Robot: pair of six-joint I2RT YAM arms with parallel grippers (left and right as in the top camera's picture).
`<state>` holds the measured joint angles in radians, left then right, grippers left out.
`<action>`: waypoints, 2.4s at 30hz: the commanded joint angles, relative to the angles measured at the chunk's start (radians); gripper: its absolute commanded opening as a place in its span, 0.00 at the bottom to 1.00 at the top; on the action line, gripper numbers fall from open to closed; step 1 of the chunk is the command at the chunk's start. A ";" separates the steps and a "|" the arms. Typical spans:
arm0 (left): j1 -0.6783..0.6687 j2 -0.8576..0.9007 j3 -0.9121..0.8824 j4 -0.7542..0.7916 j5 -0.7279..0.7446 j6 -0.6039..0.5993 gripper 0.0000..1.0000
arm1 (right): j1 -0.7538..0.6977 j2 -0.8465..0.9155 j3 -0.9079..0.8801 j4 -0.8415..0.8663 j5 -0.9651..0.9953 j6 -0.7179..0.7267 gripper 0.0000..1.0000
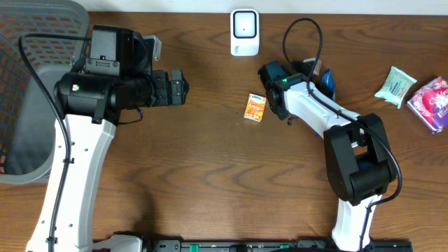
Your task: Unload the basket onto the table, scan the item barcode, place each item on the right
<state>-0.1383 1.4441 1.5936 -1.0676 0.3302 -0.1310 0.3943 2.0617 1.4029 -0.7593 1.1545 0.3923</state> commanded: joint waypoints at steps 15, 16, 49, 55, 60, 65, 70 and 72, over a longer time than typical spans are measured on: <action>0.003 0.002 -0.002 -0.001 -0.009 -0.002 0.98 | 0.072 0.080 -0.016 0.101 -0.319 -0.140 0.47; 0.002 0.002 -0.002 -0.001 -0.009 -0.002 0.98 | 0.082 0.080 -0.007 0.089 -0.319 -0.111 0.48; 0.002 0.002 -0.002 -0.001 -0.009 -0.002 0.98 | -0.213 0.084 -0.012 0.049 -0.682 -0.394 0.82; 0.002 0.002 -0.002 -0.001 -0.009 -0.002 0.98 | -0.241 0.084 -0.064 0.085 -0.773 -0.348 0.24; 0.003 0.002 -0.002 -0.001 -0.009 -0.002 0.98 | -0.256 0.084 -0.046 0.057 -0.908 -0.244 0.01; 0.003 0.002 -0.002 -0.002 -0.009 -0.002 0.98 | -0.302 0.084 0.084 -0.072 -1.284 -0.243 0.01; 0.003 0.002 -0.002 -0.001 -0.009 -0.002 0.98 | -0.401 0.084 0.170 -0.111 -1.913 -0.259 0.01; 0.003 0.002 -0.002 -0.001 -0.009 -0.002 0.98 | -0.431 0.085 0.159 -0.103 -2.079 -0.259 0.01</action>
<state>-0.1383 1.4441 1.5936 -1.0672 0.3302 -0.1314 0.0113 2.1319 1.5497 -0.8696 -0.4381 0.1257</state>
